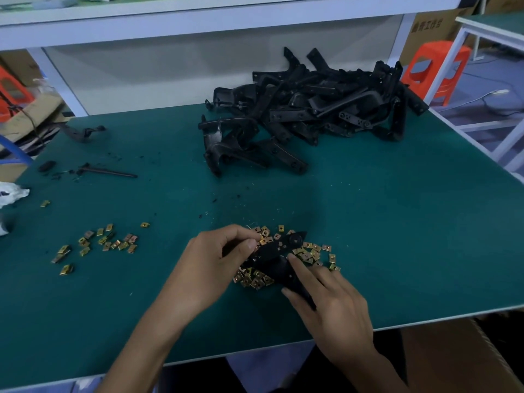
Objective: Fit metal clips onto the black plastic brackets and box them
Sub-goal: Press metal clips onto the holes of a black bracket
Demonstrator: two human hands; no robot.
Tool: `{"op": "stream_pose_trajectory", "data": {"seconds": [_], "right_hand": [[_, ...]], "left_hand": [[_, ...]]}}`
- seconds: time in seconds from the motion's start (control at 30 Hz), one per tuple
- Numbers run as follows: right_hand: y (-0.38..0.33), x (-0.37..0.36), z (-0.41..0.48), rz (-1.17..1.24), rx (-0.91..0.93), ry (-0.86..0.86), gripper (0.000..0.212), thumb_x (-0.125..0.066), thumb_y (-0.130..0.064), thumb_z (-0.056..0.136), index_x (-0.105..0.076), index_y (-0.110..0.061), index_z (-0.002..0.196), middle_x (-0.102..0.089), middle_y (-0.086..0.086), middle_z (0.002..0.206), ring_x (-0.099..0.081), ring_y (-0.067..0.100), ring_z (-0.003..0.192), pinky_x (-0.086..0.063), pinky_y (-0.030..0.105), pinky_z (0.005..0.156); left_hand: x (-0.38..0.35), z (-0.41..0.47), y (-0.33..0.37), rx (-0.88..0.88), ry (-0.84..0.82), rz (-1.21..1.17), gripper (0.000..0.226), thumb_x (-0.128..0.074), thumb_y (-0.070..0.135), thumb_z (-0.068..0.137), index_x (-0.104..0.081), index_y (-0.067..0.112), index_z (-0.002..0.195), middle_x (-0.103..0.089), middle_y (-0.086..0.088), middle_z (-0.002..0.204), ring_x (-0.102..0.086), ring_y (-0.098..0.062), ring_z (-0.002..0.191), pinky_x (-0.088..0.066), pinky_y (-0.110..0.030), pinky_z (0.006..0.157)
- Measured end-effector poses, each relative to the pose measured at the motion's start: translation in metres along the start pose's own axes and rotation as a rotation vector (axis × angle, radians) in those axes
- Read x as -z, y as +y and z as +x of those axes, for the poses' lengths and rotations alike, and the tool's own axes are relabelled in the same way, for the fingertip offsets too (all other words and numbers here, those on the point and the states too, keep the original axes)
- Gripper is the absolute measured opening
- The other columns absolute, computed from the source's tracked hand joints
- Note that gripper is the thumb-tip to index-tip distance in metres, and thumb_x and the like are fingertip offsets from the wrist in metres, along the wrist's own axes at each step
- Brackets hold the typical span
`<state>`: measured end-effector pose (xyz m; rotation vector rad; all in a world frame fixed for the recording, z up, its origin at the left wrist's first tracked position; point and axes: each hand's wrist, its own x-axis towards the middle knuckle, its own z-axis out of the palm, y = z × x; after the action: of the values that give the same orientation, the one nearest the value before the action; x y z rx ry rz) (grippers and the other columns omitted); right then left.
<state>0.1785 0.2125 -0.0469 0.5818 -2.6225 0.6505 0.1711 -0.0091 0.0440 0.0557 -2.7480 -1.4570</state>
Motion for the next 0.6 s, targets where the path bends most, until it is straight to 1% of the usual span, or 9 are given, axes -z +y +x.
{"op": "stream_pose_trajectory", "data": {"seconds": [0.07, 0.13, 0.27, 0.33, 0.37, 0.43, 0.5, 0.57, 0.6], "right_hand": [[0.000, 0.000, 0.000, -0.003, 0.001, 0.000, 0.051, -0.050, -0.051, 0.096, -0.061, -0.026, 0.139, -0.066, -0.009, 0.097, -0.060, 0.017, 0.078, -0.049, 0.029, 0.063], [0.001, 0.000, -0.001, -0.004, 0.007, 0.001, 0.051, -0.050, -0.051, 0.097, -0.061, -0.026, 0.139, -0.066, -0.009, 0.097, -0.061, 0.018, 0.078, -0.049, 0.029, 0.063], [0.000, 0.000, -0.001, -0.020, 0.005, 0.005, 0.051, -0.049, -0.052, 0.097, -0.062, -0.026, 0.138, -0.067, -0.008, 0.098, -0.061, 0.019, 0.078, -0.049, 0.028, 0.063], [0.000, -0.001, -0.001, -0.010, -0.009, 0.011, 0.052, -0.050, -0.052, 0.097, -0.061, -0.025, 0.139, -0.067, -0.009, 0.099, -0.062, 0.018, 0.078, -0.050, 0.028, 0.062], [0.001, -0.001, -0.001, -0.003, -0.020, 0.019, 0.052, -0.050, -0.052, 0.096, -0.060, -0.025, 0.140, -0.067, -0.010, 0.098, -0.061, 0.018, 0.078, -0.050, 0.029, 0.061], [0.000, -0.002, -0.001, 0.002, -0.038, 0.041, 0.052, -0.051, -0.052, 0.096, -0.060, -0.025, 0.140, -0.066, -0.011, 0.097, -0.061, 0.018, 0.077, -0.049, 0.029, 0.058], [-0.001, -0.003, -0.001, -0.001, -0.047, 0.053, 0.052, -0.051, -0.052, 0.096, -0.059, -0.026, 0.140, -0.066, -0.011, 0.096, -0.061, 0.017, 0.076, -0.048, 0.028, 0.057], [0.000, -0.004, -0.002, 0.003, -0.056, 0.071, 0.052, -0.053, -0.051, 0.095, -0.060, -0.026, 0.140, -0.066, -0.010, 0.094, -0.061, 0.018, 0.075, -0.048, 0.028, 0.056], [0.001, -0.005, -0.002, 0.003, -0.070, 0.088, 0.051, -0.053, -0.051, 0.095, -0.061, -0.025, 0.139, -0.065, -0.009, 0.093, -0.060, 0.017, 0.075, -0.047, 0.028, 0.056]], "left_hand": [[0.003, -0.001, 0.003, -0.049, 0.004, 0.105, 0.016, -0.064, 0.028, 0.098, -0.076, 0.038, 0.099, -0.071, 0.030, 0.085, -0.062, 0.010, 0.073, -0.041, -0.006, 0.064], [0.007, -0.001, 0.006, -0.073, -0.011, 0.156, 0.016, -0.064, 0.026, 0.098, -0.076, 0.037, 0.100, -0.069, 0.033, 0.084, -0.060, 0.011, 0.071, -0.041, -0.006, 0.063], [0.009, 0.002, 0.009, -0.063, -0.046, 0.167, 0.015, -0.066, 0.027, 0.097, -0.074, 0.039, 0.099, -0.071, 0.030, 0.095, -0.065, 0.007, 0.086, -0.045, -0.011, 0.068], [0.003, 0.001, 0.009, -0.083, -0.040, 0.182, 0.016, -0.068, 0.030, 0.095, -0.073, 0.041, 0.105, -0.070, 0.032, 0.099, -0.061, 0.013, 0.094, -0.042, -0.004, 0.075], [-0.002, -0.001, 0.009, -0.092, -0.042, 0.196, 0.022, -0.071, 0.033, 0.092, -0.072, 0.042, 0.112, -0.068, 0.032, 0.102, -0.057, 0.015, 0.100, -0.038, -0.001, 0.080], [-0.013, -0.006, 0.005, -0.113, -0.010, 0.231, 0.040, -0.076, 0.036, 0.087, -0.066, 0.042, 0.125, -0.062, 0.028, 0.113, -0.050, 0.010, 0.111, -0.031, 0.001, 0.089], [-0.021, -0.009, 0.002, -0.135, 0.108, 0.234, 0.040, -0.080, 0.031, 0.084, -0.068, 0.037, 0.122, -0.060, 0.023, 0.112, -0.050, 0.001, 0.111, -0.033, -0.004, 0.091], [-0.026, -0.009, -0.002, -0.194, 0.213, 0.272, 0.031, -0.083, 0.028, 0.082, -0.073, 0.032, 0.111, -0.061, 0.023, 0.105, -0.053, -0.005, 0.103, -0.041, -0.015, 0.085], [-0.027, -0.007, -0.002, -0.234, 0.227, 0.306, 0.027, -0.083, 0.031, 0.082, -0.073, 0.034, 0.107, -0.061, 0.024, 0.102, -0.053, -0.005, 0.100, -0.044, -0.020, 0.081]]}}
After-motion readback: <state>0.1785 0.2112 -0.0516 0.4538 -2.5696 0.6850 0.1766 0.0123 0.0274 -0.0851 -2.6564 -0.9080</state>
